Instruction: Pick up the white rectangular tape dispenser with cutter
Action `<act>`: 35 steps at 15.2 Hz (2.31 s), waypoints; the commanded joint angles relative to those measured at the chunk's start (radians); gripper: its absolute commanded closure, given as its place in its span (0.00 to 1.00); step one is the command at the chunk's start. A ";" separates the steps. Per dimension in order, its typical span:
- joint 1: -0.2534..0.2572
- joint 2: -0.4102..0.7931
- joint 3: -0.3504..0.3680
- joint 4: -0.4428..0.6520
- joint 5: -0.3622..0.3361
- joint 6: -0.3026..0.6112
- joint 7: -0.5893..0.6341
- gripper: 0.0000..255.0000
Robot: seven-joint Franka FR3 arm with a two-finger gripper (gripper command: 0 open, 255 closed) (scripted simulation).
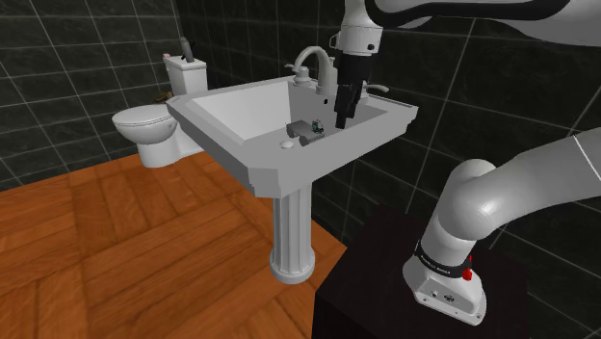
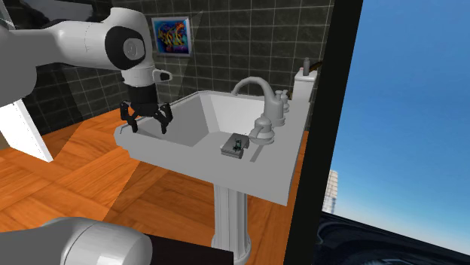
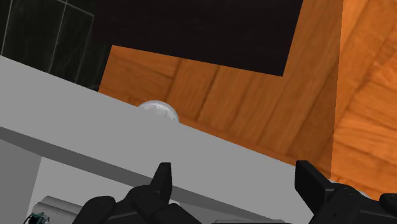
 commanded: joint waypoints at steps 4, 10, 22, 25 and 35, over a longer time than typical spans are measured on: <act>-0.017 0.066 -0.039 0.004 -0.032 0.063 -0.056 0.00; -0.048 0.220 -0.112 0.046 -0.080 0.183 -0.160 0.00; -0.092 0.595 -0.240 0.268 -0.093 0.356 -0.361 0.00; -0.105 0.699 -0.264 0.353 -0.076 0.379 -0.411 0.00; -0.131 0.863 -0.287 0.442 -0.038 0.458 -0.485 0.00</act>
